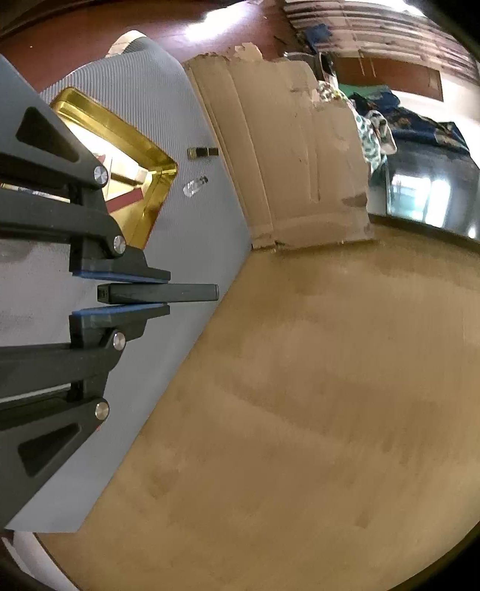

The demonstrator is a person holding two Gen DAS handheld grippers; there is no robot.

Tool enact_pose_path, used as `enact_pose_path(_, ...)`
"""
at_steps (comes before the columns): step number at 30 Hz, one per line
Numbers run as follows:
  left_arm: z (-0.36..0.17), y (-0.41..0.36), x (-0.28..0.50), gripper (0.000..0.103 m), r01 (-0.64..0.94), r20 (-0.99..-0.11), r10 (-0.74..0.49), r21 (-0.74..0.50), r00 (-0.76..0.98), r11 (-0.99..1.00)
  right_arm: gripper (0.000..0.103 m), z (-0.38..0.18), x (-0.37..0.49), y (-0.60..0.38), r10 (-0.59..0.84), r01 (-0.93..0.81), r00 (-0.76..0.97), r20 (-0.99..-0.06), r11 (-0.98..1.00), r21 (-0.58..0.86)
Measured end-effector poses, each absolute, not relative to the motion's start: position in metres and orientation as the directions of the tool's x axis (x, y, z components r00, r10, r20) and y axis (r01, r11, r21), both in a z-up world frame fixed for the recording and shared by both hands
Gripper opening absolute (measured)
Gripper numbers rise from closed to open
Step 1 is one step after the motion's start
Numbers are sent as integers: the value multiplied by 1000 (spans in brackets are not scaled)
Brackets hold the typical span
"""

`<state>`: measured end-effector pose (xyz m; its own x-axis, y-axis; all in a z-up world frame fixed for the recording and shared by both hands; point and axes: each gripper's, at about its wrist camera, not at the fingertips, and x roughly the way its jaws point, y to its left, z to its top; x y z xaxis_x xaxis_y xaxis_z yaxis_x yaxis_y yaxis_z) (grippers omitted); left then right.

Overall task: Organize rigid objects
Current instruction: 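Lower the USB stick into the tin box, then open the right gripper and release the USB stick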

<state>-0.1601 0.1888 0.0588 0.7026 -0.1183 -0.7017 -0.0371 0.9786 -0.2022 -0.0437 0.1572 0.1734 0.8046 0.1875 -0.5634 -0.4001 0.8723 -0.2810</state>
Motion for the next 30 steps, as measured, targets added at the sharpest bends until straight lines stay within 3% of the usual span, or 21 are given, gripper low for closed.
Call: enact_pose_path(30, 53, 229, -145, 103, -167, -705, -79, -274, 705, 947, 10, 64, -6, 215, 190, -513, 626, -757, 831, -216)
